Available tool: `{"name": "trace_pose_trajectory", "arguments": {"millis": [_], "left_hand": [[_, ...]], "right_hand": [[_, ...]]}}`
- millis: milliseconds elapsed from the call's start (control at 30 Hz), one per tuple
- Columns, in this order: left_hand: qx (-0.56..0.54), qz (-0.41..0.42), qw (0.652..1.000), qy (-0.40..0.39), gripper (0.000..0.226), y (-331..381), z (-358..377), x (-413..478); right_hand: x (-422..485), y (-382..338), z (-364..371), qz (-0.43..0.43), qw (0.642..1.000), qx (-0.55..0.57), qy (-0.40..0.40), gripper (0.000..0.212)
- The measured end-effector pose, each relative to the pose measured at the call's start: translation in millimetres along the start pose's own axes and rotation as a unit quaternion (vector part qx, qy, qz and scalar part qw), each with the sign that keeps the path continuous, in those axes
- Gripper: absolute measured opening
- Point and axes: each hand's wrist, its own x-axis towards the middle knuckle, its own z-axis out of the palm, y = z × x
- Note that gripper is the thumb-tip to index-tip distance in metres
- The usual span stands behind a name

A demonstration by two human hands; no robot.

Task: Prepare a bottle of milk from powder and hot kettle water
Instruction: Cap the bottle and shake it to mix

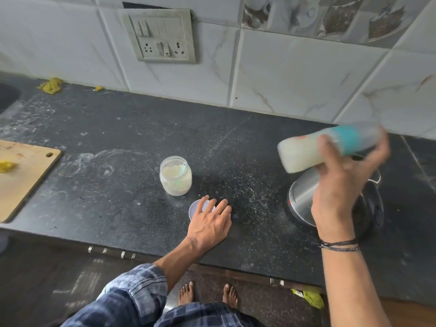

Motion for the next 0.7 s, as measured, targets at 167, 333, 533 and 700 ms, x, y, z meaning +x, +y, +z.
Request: {"name": "trace_pose_trajectory", "arguments": {"millis": [167,333,533,700], "left_hand": [[-0.005,0.004,1.0,-0.002,0.017,0.0,-0.7,-1.1],[-0.001,-0.001,1.0,-0.006,0.017,0.7,-1.2,0.4],[-0.001,0.002,1.0,-0.006,0.018,0.5,-1.3,0.6],[-0.003,0.005,1.0,-0.005,0.017,-1.2,0.5,-1.3]], "right_hand": [[0.7,2.8,1.8,0.009,1.0,-0.015,-0.008,0.081],[1.5,0.7,-1.9,-0.028,0.995,0.056,0.071,0.093],[-8.5,3.8,-4.0,-0.011,0.999,0.013,0.036,0.088],[-9.6,10.4,-1.4,0.012,1.0,-0.014,-0.015,0.079]]}}
